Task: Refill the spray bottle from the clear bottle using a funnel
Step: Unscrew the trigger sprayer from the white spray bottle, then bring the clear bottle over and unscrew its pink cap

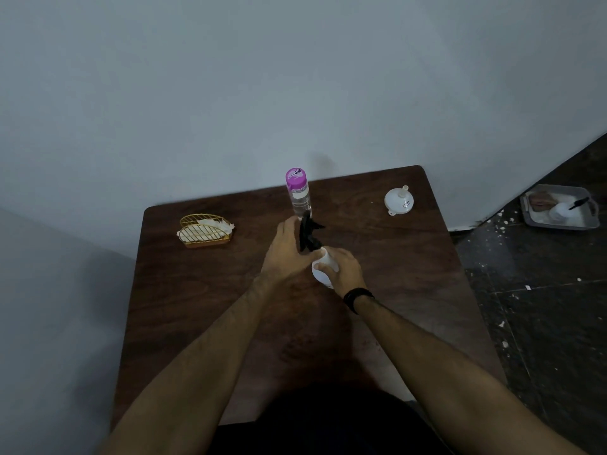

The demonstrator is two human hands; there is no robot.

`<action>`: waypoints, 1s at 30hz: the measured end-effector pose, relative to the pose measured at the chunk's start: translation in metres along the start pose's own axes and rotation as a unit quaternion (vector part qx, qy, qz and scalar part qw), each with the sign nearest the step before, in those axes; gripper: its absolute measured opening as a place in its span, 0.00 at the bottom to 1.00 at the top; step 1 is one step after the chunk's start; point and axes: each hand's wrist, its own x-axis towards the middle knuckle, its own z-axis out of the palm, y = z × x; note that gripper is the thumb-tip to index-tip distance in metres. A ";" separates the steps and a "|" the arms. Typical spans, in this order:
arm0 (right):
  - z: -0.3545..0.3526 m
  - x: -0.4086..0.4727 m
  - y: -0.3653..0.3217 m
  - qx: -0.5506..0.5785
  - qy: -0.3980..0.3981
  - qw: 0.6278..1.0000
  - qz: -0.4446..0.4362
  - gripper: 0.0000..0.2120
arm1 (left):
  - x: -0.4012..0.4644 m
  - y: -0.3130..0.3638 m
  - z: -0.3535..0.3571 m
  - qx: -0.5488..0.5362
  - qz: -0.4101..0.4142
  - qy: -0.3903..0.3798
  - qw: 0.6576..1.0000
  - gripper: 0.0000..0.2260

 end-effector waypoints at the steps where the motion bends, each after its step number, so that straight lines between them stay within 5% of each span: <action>1: 0.000 0.001 0.001 -0.001 0.001 1.000 0.001 0.23 | 0.001 -0.002 0.001 -0.016 0.034 -0.023 0.999 0.29; 3: 0.001 0.001 0.001 -0.006 0.000 1.000 -0.004 0.23 | 0.003 -0.001 0.001 -0.036 0.028 -0.058 0.997 0.19; 6: 0.002 0.000 0.004 -0.008 0.002 1.000 -0.013 0.23 | 0.001 0.006 0.002 -0.053 -0.002 -0.007 0.999 0.04; 13: -0.005 0.008 0.016 -0.008 0.017 1.000 0.020 0.23 | 0.020 -0.010 -0.048 -0.306 -0.135 0.173 0.926 0.06; 18: -0.014 0.009 0.026 -0.005 0.039 0.999 0.024 0.19 | 0.024 -0.071 -0.091 -0.286 -0.218 0.258 0.897 0.08; 23: -0.017 0.012 0.022 -0.028 0.041 0.999 0.020 0.19 | 0.001 -0.117 -0.070 -0.148 -0.293 0.135 0.935 0.14; 30: -0.029 0.020 0.020 -0.044 0.057 0.996 0.055 0.18 | -0.019 -0.140 -0.026 -0.024 -0.296 0.011 0.955 0.11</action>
